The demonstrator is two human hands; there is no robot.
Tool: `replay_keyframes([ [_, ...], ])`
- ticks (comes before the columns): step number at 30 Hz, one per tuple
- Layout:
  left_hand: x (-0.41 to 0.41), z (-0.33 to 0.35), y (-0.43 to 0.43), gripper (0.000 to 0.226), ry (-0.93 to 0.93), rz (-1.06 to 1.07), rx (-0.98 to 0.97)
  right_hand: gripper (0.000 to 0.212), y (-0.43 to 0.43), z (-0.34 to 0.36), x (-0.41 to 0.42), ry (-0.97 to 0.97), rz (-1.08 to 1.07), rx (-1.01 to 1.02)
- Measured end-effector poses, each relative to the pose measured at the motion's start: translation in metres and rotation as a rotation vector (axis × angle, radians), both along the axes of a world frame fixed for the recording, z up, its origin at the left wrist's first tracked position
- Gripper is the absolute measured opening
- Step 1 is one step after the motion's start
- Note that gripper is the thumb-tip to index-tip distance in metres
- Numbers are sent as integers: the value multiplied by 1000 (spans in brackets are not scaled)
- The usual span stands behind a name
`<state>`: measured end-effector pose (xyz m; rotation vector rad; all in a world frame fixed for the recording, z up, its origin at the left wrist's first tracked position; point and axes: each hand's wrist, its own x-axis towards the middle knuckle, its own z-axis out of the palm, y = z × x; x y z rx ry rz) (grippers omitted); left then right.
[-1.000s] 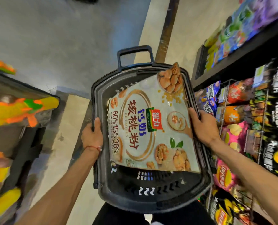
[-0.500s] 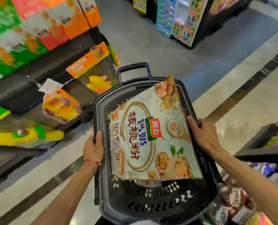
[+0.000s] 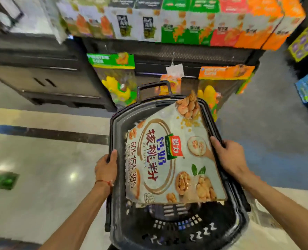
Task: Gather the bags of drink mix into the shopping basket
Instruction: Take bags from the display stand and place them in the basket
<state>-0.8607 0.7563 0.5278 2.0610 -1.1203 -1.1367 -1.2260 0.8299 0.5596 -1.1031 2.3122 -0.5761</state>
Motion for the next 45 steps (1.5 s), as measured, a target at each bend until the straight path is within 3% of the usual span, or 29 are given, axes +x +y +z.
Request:
replay_keyframes([
  [14, 263, 7, -89, 51, -119, 404, -18, 54, -236, -4, 266, -56, 433, -11],
  [17, 303, 12, -103, 52, -156, 484, -20, 62, -283, -1, 315, -53, 519, -48],
  [34, 455, 13, -273, 51, -177, 962, 20, 59, -600, -6, 539, -88, 929, -63],
  [40, 508, 9, -325, 57, -118, 1100, 20, 59, -671, 13, 622, -116, 1009, -69],
  [45, 583, -2, -381, 48, -74, 1158, -6, 61, -730, 9, 709, -91, 1085, -111],
])
